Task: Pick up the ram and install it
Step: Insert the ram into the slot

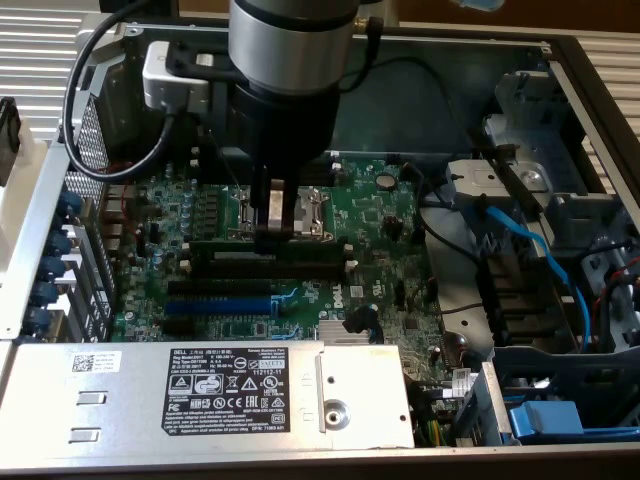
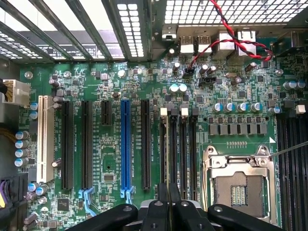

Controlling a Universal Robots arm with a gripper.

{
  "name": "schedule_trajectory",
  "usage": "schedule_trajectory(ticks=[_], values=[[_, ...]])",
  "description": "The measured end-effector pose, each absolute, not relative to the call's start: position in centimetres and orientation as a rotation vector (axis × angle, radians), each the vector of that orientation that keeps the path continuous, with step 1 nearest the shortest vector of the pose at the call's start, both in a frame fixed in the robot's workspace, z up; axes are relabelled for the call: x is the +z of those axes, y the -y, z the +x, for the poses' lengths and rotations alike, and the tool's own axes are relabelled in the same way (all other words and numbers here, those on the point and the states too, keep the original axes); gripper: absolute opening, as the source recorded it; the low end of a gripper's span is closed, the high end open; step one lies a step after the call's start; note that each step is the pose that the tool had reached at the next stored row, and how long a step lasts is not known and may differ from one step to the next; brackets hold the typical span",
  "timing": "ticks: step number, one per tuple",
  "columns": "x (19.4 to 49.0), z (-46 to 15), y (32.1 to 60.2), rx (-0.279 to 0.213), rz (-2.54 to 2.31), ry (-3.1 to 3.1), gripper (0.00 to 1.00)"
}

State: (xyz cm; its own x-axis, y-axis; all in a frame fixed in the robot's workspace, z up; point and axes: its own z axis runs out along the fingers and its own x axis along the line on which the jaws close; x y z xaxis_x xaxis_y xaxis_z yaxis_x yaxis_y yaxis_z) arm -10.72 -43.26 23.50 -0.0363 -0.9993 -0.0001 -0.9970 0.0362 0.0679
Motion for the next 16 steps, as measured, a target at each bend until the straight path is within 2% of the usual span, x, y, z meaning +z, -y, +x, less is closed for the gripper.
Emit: schedule_trajectory(ticks=[16], values=[[23.51, -10.44, 43.28, -0.075, 2.16, 2.214, 0.12]])
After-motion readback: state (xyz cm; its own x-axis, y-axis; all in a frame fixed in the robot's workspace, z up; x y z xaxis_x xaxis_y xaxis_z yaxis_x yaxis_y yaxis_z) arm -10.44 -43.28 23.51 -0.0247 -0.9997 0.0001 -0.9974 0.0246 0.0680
